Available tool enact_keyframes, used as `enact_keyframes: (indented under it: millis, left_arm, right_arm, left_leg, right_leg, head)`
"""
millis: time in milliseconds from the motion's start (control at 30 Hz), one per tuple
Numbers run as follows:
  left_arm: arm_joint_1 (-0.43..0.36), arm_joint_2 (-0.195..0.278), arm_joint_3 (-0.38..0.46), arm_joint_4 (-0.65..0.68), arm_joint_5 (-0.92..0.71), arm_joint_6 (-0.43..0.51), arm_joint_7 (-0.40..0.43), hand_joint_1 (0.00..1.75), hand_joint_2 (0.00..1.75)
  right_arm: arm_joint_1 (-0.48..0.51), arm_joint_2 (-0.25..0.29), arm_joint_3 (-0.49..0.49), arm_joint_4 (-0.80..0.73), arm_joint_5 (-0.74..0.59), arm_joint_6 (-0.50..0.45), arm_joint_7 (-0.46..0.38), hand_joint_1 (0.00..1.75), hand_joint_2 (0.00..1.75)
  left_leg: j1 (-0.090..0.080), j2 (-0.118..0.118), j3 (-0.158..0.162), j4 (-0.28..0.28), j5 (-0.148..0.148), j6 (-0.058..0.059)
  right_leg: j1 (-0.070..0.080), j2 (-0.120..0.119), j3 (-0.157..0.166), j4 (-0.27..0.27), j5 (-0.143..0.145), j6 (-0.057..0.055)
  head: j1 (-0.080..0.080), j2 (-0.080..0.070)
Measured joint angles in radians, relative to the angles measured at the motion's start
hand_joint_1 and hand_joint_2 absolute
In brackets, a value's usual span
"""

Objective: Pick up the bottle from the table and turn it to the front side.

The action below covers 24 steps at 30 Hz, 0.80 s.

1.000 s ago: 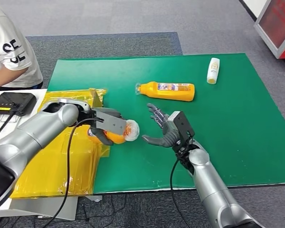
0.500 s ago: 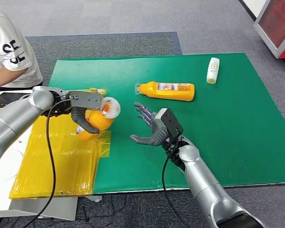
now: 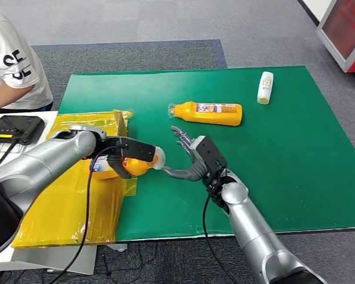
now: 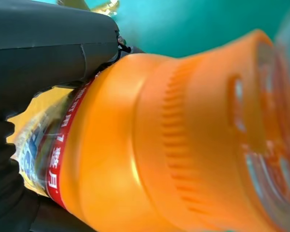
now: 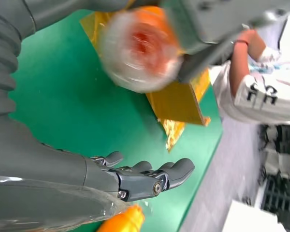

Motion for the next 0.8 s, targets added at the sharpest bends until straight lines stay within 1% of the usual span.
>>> enact_keyframes:
  millis: [67,200,367,433,700,733,800]
  left_arm:
    - [0.007,-0.011,-0.004,0.016,0.011,-0.002,0.006,1.75,1.75]
    - [0.012,-0.018,-0.004,0.047,0.028,0.007,0.016,1.75,1.75]
    - [0.038,-0.037,0.013,0.093,0.024,0.081,0.098,1.75,1.75]
    - [0.051,-0.042,0.018,0.107,0.023,0.097,0.116,1.75,1.75]
    - [0.07,-0.048,0.048,0.129,0.017,0.122,0.136,1.75,1.75]
    - [0.072,-0.048,0.053,0.13,0.017,0.124,0.136,1.6,1.75]
    - [0.076,-0.047,0.062,0.132,0.016,0.132,0.135,0.72,1.75]
  right_arm:
    - [0.02,0.0,-0.01,-0.043,0.009,-0.014,0.013,0.0,1.75]
    - [0.063,0.0,-0.024,-0.11,0.032,-0.033,0.017,0.0,1.75]
    - [0.122,-0.004,-0.042,-0.206,0.047,-0.053,0.038,0.0,1.75]
    - [0.14,-0.007,-0.05,-0.239,0.049,-0.054,0.051,0.0,1.75]
    - [0.176,-0.02,-0.067,-0.306,0.064,-0.05,0.079,0.0,1.75]
    - [0.178,-0.022,-0.067,-0.307,0.067,-0.048,0.081,0.0,1.75]
    - [0.182,-0.025,-0.067,-0.308,0.072,-0.046,0.082,0.0,1.75]
  left_leg:
    - [0.0,0.0,0.0,0.0,0.0,0.0]
    - [0.0,0.0,0.001,0.0,0.0,0.0]
    - [0.0,0.0,0.001,0.0,0.0,0.0]
    - [0.0,0.0,0.001,0.0,0.0,0.0]
    - [0.0,0.0,0.002,0.0,0.0,0.0]
    - [0.0,0.0,0.003,0.0,0.0,0.0]
    - [0.0,0.0,0.003,0.0,0.0,0.0]
  right_leg:
    - [0.0,0.0,0.0,0.0,0.0,0.0]
    - [0.0,0.0,0.0,0.0,0.0,0.0]
    - [0.0,0.0,0.001,0.0,0.0,0.0]
    - [0.0,0.0,0.001,0.0,0.0,0.0]
    - [0.0,0.0,0.002,0.0,0.0,0.0]
    - [0.0,0.0,0.002,0.0,0.0,0.0]
    - [0.0,0.0,0.002,0.0,0.0,0.0]
  head:
    - [0.0,0.0]
    - [0.0,0.0]
    - [0.0,0.0]
    - [0.0,0.0]
    - [0.0,0.0]
    - [0.0,0.0]
    - [0.0,0.0]
